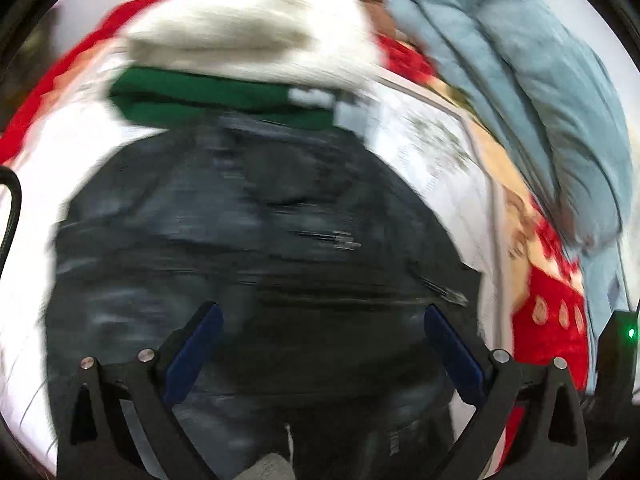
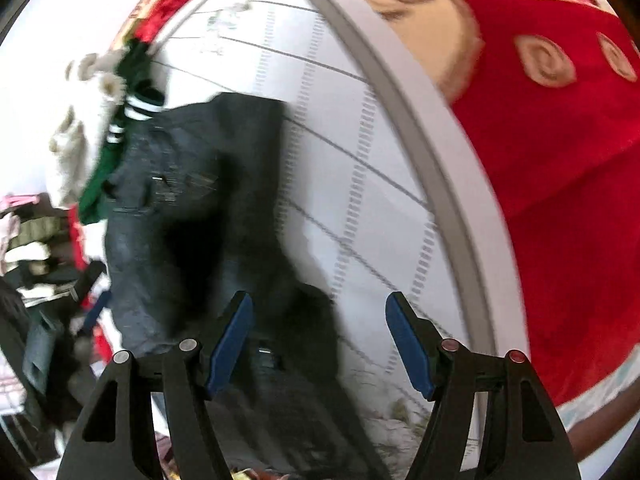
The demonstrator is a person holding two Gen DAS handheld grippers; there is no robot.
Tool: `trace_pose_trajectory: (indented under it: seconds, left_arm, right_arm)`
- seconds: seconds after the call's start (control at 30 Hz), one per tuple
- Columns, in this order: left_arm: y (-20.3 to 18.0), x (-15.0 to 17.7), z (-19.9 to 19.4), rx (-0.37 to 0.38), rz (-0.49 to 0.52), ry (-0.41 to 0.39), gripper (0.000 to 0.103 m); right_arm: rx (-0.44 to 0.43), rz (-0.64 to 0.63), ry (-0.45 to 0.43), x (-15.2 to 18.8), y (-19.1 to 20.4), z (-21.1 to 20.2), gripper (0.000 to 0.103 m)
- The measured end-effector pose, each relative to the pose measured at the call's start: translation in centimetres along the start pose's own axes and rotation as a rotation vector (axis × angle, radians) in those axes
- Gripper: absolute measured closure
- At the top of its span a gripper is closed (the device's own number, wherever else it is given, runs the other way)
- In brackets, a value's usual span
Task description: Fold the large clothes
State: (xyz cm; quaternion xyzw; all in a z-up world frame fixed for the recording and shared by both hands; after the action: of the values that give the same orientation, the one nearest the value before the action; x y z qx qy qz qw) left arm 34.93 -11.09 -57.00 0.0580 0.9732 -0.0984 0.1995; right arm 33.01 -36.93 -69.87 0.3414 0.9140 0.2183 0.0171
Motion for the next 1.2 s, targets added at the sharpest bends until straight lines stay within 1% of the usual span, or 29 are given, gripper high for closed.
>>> trace_pose_trajectory:
  seconds: [0.07,0.1,0.13,0.17,0.2,0.23,0.3,0.33,0.37,0.43,0.47,0.5,0.57,0.6,0.63,0.7,0.73,0.77,0.8,0.83,0.87,0.97,1.0,1.07,1.1,1.13,1.2]
  left_arm:
    - [3.6,0.4,-1.9,-0.108,-0.061,-0.022,0.000]
    - [5.9,0.8,-2.5,-0.201,-0.094,-0.021,0.000]
    - [7.8,1.2,-2.7,-0.266,-0.114,-0.016,0.000]
    - [9.6,1.6,-2.5,-0.330,-0.131,-0.003,0.000]
    - [12.1,2.1,-2.0,-0.416,-0.158,0.024,0.000]
    - [14.0,2.6,-1.2,-0.463,-0.181,0.045,0.000]
    - [17.1,3.6,1.1,-0.542,-0.213,0.107,0.000]
    - [18.2,3.9,2.1,-0.563,-0.227,0.125,0.000]
    - [18.9,4.2,2.9,-0.568,-0.242,0.130,0.000]
    - [19.3,4.3,3.6,-0.570,-0.240,0.107,0.000]
    - [18.9,4.1,3.9,-0.585,-0.206,0.098,0.000]
    - [18.6,4.0,4.2,-0.595,-0.182,0.092,0.000]
    - [18.3,4.2,4.4,-0.593,-0.154,0.073,0.000]
    - [18.5,4.4,4.5,-0.571,-0.170,0.065,0.000]
    - [18.8,4.5,4.4,-0.548,-0.190,0.065,0.000]
    - [19.5,4.5,3.9,-0.499,-0.241,0.089,0.000]
    - [19.7,4.5,3.5,-0.481,-0.262,0.105,0.000]
    - [20.0,4.5,3.2,-0.469,-0.269,0.114,0.000]
    - [19.6,4.4,2.7,-0.462,-0.264,0.119,0.000]
    - [19.1,4.2,2.0,-0.458,-0.254,0.113,0.000]
    - [18.8,4.2,1.4,-0.452,-0.244,0.099,0.000]
    - [18.1,4.4,0.6,-0.454,-0.210,0.077,0.000]
    - [18.0,4.5,0.7,-0.459,-0.196,0.079,0.000]
    - [18.1,5.1,1.7,-0.480,-0.175,0.109,0.000]
    - [18.6,5.4,2.7,-0.481,-0.174,0.133,0.000]
    - [19.1,5.8,3.5,-0.464,-0.179,0.148,0.000]
    - [19.7,6.1,4.2,-0.423,-0.204,0.144,0.000]
  right_arm:
    - [-0.052,-0.009,0.023,-1.0,2.0,0.3,0.032]
    - [-0.087,-0.024,0.037,-1.6,3.2,0.6,0.032]
    - [-0.108,-0.040,0.043,-2.3,4.3,0.9,0.032]
    - [-0.116,-0.057,0.045,-2.7,5.3,1.2,0.032]
    - [-0.116,-0.077,0.047,-3.0,6.3,1.7,0.032]
    - [-0.091,-0.111,0.055,-3.6,7.4,2.7,0.032]
    - [-0.036,-0.135,0.059,-4.0,8.3,4.3,0.038]
    - [0.005,-0.145,0.067,-4.0,8.5,5.2,0.054]
    - [0.056,-0.156,0.062,-4.1,8.5,5.9,0.076]
    - [0.050,-0.180,0.055,-3.6,8.7,5.8,0.078]
    - [0.082,-0.211,0.033,-3.3,8.7,5.6,0.081]
    - [0.121,-0.238,0.026,-3.1,8.6,5.7,0.083]
    - [0.216,-0.240,0.036,-3.0,7.4,6.9,0.092]
    - [0.258,-0.236,0.049,-3.0,6.7,7.8,0.097]
    - [0.324,-0.246,0.048,-2.9,6.2,8.3,0.103]
    - [0.363,-0.219,0.044,-2.9,6.6,7.7,0.103]
    - [0.363,-0.203,0.028,-2.8,7.5,6.6,0.103]
    - [0.342,-0.196,0.010,-2.7,8.1,5.8,0.103]
    - [0.304,-0.190,-0.012,-2.5,9.0,4.7,0.101]
    - [0.287,-0.192,-0.030,-2.1,9.8,3.8,0.096]
    - [0.280,-0.200,-0.041,-1.8,10.3,3.4,0.094]
    - [0.240,-0.256,-0.061,-0.4,12.2,3.1,0.094]
    - [0.239,-0.274,-0.051,0.0,12.6,3.7,0.094]
    - [0.255,-0.306,-0.003,1.1,13.2,6.0,0.094]
    - [0.315,-0.332,0.017,1.5,12.7,7.6,0.094]
    - [0.380,-0.355,0.047,1.7,11.6,9.3,0.099]
    - [0.386,-0.326,0.067,1.4,10.6,11.2,0.100]
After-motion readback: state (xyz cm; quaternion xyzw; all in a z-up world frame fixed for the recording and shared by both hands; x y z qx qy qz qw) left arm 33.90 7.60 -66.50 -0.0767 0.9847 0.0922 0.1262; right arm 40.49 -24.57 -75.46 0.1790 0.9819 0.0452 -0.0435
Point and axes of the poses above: each gripper's, at about its wrist camera, not at the fingertips, and z roughly the way its jaws point, y to its left, x to its underside, the point moved 4 cm from there along z, roughly the way its jaws point, and after that the axes turned 8 degrees about z, right-handed, at the moved point
